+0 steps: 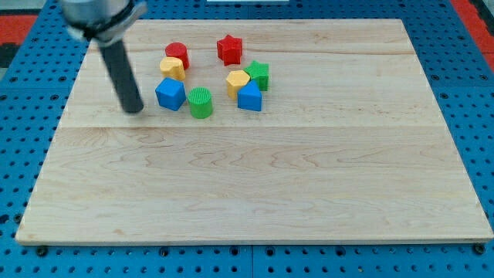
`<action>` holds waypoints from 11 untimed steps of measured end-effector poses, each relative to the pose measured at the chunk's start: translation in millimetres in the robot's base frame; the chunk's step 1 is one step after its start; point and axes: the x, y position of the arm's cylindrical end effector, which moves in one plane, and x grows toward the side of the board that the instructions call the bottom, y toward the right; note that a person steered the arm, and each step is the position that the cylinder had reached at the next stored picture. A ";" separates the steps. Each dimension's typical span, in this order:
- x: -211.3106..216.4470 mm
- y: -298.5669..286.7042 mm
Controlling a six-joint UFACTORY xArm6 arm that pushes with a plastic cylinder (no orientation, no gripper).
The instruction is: Move the green star into the red star
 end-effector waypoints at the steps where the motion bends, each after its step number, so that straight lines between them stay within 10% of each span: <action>1: 35.4 91.3; 3: -107.6 266.9; 5: -232.7 137.9; 11: -114.6 256.5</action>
